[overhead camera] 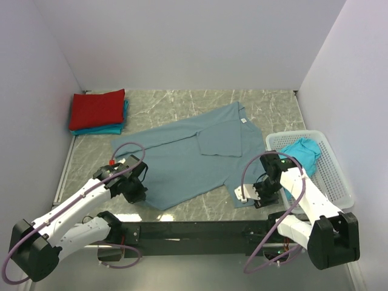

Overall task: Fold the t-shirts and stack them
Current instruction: Fold the tshirt

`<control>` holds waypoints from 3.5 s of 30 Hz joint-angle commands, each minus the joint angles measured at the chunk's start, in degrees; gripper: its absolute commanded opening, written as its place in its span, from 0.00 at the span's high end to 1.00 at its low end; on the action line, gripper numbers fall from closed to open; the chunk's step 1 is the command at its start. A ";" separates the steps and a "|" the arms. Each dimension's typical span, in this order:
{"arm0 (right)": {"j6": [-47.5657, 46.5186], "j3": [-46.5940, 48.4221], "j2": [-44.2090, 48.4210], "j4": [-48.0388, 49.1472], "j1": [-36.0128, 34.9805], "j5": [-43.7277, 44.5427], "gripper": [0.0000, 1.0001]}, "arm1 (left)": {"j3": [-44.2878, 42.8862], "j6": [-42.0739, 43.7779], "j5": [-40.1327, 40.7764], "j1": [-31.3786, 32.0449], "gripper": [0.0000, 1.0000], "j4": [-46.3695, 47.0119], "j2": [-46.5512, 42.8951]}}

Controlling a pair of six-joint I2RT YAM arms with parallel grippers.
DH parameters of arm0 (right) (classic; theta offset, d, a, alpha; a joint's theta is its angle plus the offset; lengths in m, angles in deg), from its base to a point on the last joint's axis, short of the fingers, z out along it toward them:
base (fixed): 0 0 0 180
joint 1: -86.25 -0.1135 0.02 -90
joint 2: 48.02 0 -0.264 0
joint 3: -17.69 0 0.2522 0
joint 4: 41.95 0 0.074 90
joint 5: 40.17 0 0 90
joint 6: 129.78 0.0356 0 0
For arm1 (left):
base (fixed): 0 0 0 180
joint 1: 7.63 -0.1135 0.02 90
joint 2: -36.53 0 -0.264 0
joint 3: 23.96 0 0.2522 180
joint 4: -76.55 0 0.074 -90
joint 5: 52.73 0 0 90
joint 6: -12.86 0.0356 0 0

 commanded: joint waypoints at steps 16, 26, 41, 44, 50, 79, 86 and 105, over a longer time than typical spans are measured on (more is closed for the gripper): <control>8.56 -6.73 -4.86 17.94 -13.23 10.34 0.50 | 0.67 2.82 -0.64 0.02 1.00 3.46 -0.85; 11.82 -6.21 -5.83 17.60 -15.52 11.04 0.97 | 1.28 3.08 -1.08 -0.42 1.00 3.90 -1.29; 43.53 22.78 -23.65 37.26 -32.82 20.17 0.56 | 0.58 3.61 -0.55 -1.30 1.00 4.16 -0.50; 47.41 25.43 -23.32 37.90 -31.87 19.92 0.55 | 0.67 3.43 -0.64 -1.47 1.00 3.99 -1.38; 38.57 23.69 -19.01 26.15 -26.51 9.57 0.58 | 0.67 4.22 -1.87 -1.65 1.00 5.83 -0.50; 29.75 17.97 -33.24 27.79 -25.27 6.21 0.57 | 1.72 4.31 -2.39 -2.18 1.00 6.27 -1.20; 31.06 18.84 -31.41 28.05 -25.18 6.65 0.77 | 1.90 4.14 -2.13 -2.44 1.00 6.10 -1.38; 42.65 16.30 -7.50 30.33 -15.35 9.29 1.00 | -1.70 3.26 0.94 -4.28 1.00 1.97 -5.07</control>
